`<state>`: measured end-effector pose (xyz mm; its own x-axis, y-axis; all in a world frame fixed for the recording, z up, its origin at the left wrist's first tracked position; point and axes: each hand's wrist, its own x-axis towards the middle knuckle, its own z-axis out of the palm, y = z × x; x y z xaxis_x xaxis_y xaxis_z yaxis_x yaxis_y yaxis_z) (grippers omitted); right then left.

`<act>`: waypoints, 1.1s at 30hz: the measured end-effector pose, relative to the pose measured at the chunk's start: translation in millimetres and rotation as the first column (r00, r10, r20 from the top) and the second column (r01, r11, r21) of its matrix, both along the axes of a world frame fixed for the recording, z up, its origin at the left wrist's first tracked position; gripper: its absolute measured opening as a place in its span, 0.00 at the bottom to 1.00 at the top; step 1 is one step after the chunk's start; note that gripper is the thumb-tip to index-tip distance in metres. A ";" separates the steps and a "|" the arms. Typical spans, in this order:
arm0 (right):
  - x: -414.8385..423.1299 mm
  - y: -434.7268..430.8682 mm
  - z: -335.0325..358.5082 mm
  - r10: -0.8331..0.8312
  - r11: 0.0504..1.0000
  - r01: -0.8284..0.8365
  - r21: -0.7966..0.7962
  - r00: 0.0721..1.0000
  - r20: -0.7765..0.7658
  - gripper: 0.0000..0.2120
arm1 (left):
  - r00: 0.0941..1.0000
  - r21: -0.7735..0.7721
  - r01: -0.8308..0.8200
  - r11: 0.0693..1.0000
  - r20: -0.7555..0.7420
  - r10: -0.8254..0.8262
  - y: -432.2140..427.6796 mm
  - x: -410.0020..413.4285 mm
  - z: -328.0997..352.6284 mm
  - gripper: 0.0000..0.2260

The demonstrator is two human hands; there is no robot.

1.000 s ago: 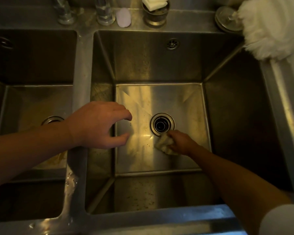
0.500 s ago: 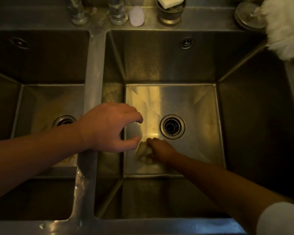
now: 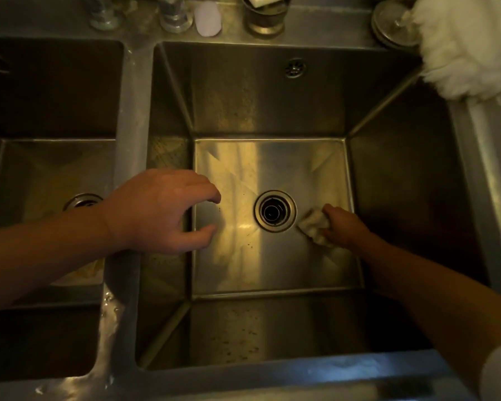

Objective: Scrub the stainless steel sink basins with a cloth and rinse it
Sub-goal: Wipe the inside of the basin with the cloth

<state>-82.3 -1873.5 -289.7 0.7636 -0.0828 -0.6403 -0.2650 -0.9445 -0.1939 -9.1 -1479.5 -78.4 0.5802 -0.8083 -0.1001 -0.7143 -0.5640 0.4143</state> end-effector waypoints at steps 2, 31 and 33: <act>-11.5 -8.0 -1.0 0.038 0.998 -0.042 -0.056 0.996 -0.077 0.27 | 1.000 0.003 -0.003 1.000 0.002 0.003 -0.1 -0.4 0.0 0.24; 10.6 137.8 24.2 -0.152 0.863 0.074 0.500 0.981 0.117 0.17 | 0.999 0.044 -0.032 0.998 -0.026 0.034 -0.4 -0.2 2.5 0.23; 17.0 141.4 31.4 -0.184 0.858 0.066 0.509 0.965 0.186 0.16 | 0.999 0.052 -0.038 0.998 -0.028 0.039 -1.2 -0.2 3.1 0.23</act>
